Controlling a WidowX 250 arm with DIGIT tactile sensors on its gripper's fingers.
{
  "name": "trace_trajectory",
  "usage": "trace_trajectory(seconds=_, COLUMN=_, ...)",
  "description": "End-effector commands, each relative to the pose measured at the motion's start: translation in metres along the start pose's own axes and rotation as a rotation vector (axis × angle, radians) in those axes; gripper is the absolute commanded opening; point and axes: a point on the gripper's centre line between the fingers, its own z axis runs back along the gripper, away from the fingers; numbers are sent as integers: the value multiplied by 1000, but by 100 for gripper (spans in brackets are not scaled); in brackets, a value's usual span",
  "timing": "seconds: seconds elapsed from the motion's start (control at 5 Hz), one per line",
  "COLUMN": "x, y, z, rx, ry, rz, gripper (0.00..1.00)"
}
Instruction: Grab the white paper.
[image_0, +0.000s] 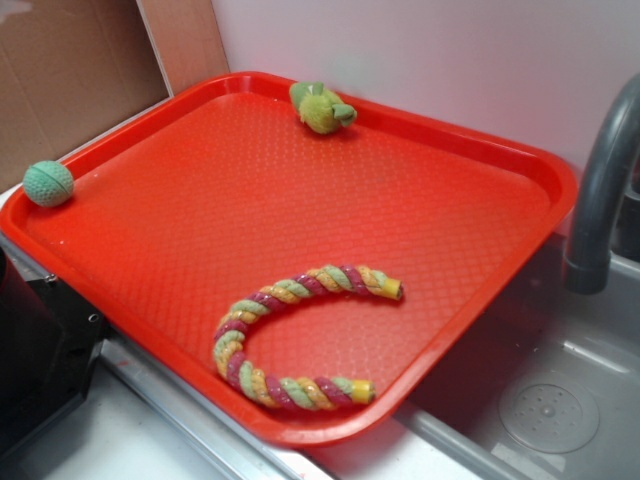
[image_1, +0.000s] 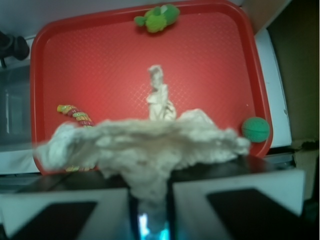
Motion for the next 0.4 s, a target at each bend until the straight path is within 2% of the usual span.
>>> trace_trajectory(seconds=0.0, x=-4, y=18, z=-2, rx=49, ry=-3, rz=5, gripper=0)
trace_trajectory(seconds=0.2, x=-1, y=20, z=-4, rx=50, ry=-3, rz=18, gripper=0)
